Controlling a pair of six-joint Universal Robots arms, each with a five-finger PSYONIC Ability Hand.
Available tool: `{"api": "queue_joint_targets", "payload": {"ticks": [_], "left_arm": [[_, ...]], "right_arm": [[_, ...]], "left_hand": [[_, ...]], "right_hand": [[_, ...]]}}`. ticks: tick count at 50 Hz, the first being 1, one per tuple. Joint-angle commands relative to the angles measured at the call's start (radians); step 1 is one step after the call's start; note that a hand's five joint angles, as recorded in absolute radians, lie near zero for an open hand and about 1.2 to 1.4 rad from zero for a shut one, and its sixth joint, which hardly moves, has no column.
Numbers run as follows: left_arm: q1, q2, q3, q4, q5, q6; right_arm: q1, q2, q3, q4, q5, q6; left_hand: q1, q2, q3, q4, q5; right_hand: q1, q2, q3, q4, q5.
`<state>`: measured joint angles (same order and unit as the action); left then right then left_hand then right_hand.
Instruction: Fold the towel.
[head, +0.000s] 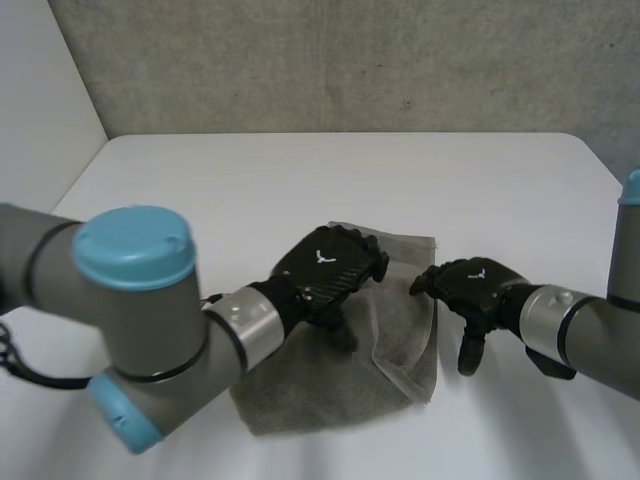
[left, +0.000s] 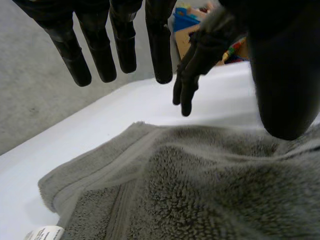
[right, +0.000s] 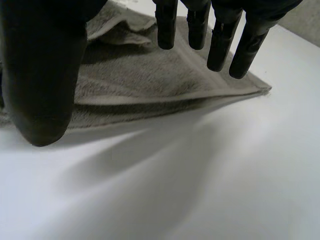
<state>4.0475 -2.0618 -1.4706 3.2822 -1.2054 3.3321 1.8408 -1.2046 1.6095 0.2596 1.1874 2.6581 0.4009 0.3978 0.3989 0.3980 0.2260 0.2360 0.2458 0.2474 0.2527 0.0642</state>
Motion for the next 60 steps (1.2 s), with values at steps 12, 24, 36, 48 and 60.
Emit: {"api": "queue_joint_targets", "payload": {"ticks": [12,24,36,48,60], "left_arm": [[-0.018,-0.259,0.268,-0.171,-0.002,0.135],[-0.018,-0.27,0.279,-0.168,-0.045,0.155],[-0.018,-0.267,0.256,-0.174,-0.048,0.155],[0.024,-0.183,0.21,-0.193,-0.146,0.138],[0.036,-0.029,0.133,-0.191,-0.16,-0.009]], "right_arm": [[-0.04,-0.058,0.122,-0.054,-0.02,-0.053],[-0.043,-0.058,0.15,-0.043,-0.074,-0.052],[-0.043,-0.058,0.171,-0.048,-0.077,-0.035],[-0.028,-0.055,0.198,-0.091,-0.103,0.086],[0.055,0.02,0.151,-0.194,-0.104,0.201]], "left_hand": [[0.141,0.144,0.143,0.144,0.142],[0.496,0.499,0.498,0.499,0.496],[0.995,0.998,0.997,0.998,0.996],[0.995,0.998,0.997,0.998,0.996],[0.995,0.998,0.997,0.998,0.996]], "right_hand": [[-0.013,-0.023,-0.025,-0.03,-0.016],[0.116,0.106,0.105,0.099,0.113],[0.216,0.206,0.205,0.199,0.213],[0.447,0.437,0.436,0.431,0.445],[0.659,0.65,0.648,0.643,0.657]]}}
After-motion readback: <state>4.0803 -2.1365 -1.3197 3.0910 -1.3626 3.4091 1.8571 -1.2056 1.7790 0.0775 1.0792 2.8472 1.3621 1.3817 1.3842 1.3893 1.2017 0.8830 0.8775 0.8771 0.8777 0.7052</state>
